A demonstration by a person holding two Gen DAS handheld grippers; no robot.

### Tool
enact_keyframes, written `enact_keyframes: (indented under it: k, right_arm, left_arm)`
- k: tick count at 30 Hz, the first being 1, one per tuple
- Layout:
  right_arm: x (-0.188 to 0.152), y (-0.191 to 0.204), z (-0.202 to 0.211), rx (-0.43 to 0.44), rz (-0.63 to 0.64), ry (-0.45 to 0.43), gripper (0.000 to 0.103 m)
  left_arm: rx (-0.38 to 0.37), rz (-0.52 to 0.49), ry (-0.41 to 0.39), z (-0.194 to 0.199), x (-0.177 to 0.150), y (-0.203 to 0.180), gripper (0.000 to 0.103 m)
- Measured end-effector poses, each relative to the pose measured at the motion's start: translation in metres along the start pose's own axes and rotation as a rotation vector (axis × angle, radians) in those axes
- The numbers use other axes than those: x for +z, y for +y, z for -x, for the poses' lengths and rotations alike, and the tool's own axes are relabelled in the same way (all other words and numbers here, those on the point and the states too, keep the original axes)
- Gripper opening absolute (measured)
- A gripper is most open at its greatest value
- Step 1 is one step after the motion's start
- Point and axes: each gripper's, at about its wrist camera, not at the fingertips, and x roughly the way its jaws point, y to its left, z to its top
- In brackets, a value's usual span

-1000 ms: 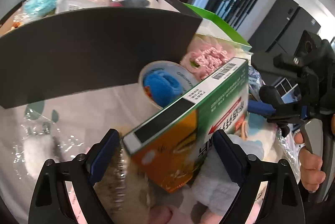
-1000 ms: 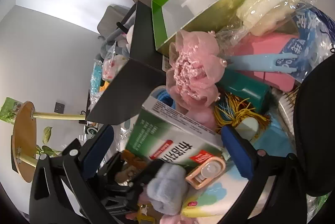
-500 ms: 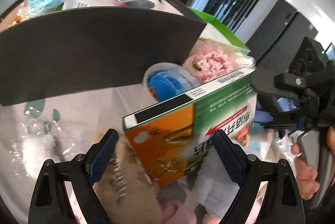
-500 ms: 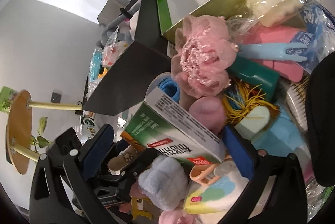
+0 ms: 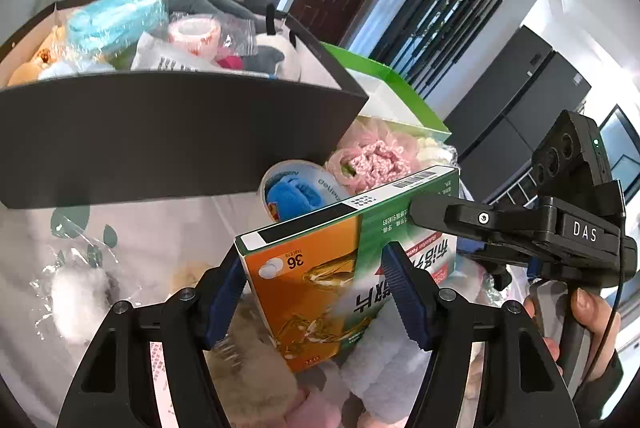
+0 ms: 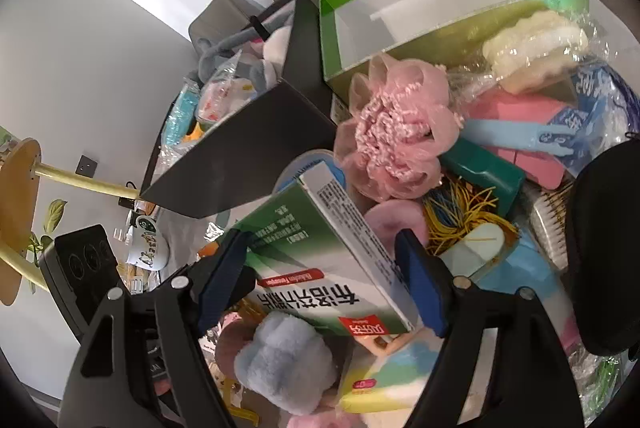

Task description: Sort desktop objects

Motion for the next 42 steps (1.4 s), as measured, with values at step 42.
enact_keyframes:
  k: [42]
  right_arm:
    - [0.011, 0.128, 0.009, 0.01, 0.213, -0.105, 0.077]
  left_arm:
    - [0.051, 0.023, -0.222, 0.094, 0.033, 0.034, 0.069]
